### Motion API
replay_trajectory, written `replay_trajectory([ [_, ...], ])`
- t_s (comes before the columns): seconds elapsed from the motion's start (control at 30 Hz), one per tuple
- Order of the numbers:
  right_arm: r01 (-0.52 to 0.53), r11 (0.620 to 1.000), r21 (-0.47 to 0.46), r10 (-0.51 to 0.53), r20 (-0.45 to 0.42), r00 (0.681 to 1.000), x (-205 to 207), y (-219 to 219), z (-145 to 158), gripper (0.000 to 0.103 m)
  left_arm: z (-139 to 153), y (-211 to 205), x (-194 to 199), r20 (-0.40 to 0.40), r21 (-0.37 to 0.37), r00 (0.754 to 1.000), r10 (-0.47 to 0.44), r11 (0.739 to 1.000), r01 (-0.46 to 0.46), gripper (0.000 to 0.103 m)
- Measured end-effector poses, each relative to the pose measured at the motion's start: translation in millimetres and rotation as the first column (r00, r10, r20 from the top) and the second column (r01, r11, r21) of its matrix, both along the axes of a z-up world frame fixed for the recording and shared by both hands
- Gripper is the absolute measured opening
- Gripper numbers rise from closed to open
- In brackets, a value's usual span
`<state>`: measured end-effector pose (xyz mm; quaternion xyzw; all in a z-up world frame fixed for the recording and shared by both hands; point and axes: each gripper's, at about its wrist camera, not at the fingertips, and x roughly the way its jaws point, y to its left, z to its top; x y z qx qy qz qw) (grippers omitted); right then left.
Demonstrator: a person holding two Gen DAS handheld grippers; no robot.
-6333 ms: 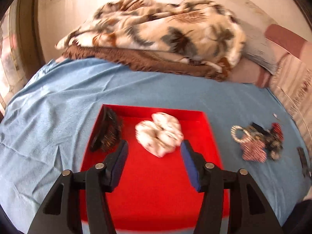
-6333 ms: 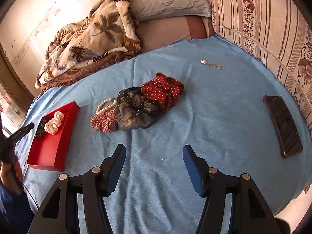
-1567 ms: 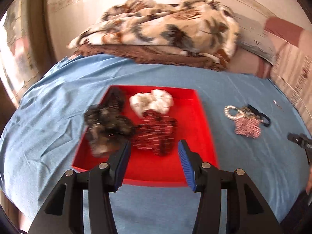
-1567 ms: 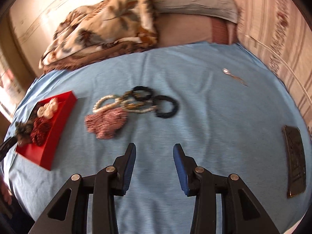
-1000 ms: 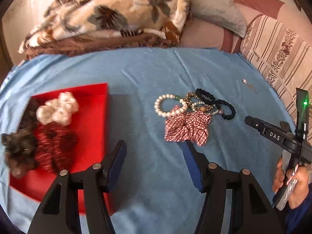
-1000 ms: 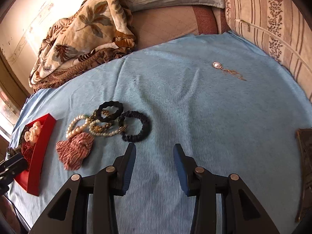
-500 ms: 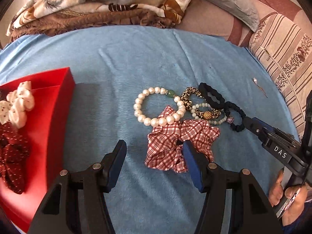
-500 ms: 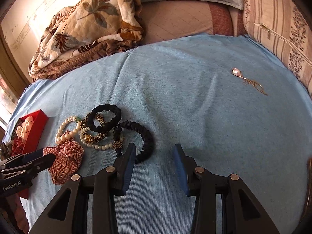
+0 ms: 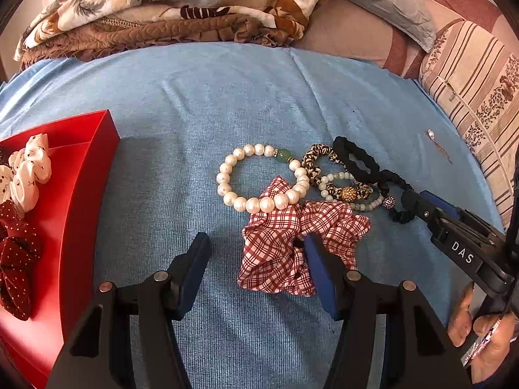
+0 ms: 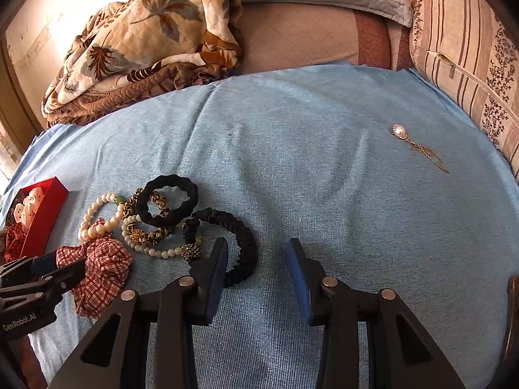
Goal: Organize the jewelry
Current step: 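Grasp the plaid scrunchie with the left tool while the right tool grasps a black hair tie, then carry the plaid scrunchie and black hair tie over the red tray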
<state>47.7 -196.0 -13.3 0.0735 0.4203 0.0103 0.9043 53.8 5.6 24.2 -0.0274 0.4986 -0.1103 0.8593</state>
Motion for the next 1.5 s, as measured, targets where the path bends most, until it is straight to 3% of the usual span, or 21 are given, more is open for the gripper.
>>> replay_trajectory([
  [0.17, 0.014, 1.000, -0.014, -0.014, -0.003, 1.000, -0.1, -0.2, -0.2, 0.032, -0.7, -3.7, -1.9, 0.011, 0.028, 1.000, 0.001, 1.000, -0.001, 0.057],
  [0.33, 0.015, 0.999, -0.032, -0.015, -0.005, 1.000, -0.3, 1.9, 1.2, 0.015, 1.2, -8.0, -4.4, 0.010, 0.046, 1.000, -0.023, 0.999, 0.023, 0.012],
  [0.77, 0.035, 0.999, -0.001, -0.035, 0.016, 0.999, -18.6, 6.1, 10.0, 0.009, 29.9, -2.5, -38.7, 0.053, 0.024, 0.998, -0.041, 0.999, 0.040, 0.009],
  [1.27, 0.034, 0.997, 0.064, -0.039, 0.078, 0.996, -68.9, 11.8, 34.3, 0.009, 75.2, 31.5, -103.5, 0.137, -0.044, 0.991, 0.001, 0.999, 0.005, 0.009],
  [1.5, 0.022, 0.997, 0.072, -0.030, 0.112, 0.993, -98.9, 20.3, 42.3, 0.009, 86.1, 44.9, -131.1, 0.157, -0.035, 0.987, 0.018, 0.999, -0.012, 0.009],
])
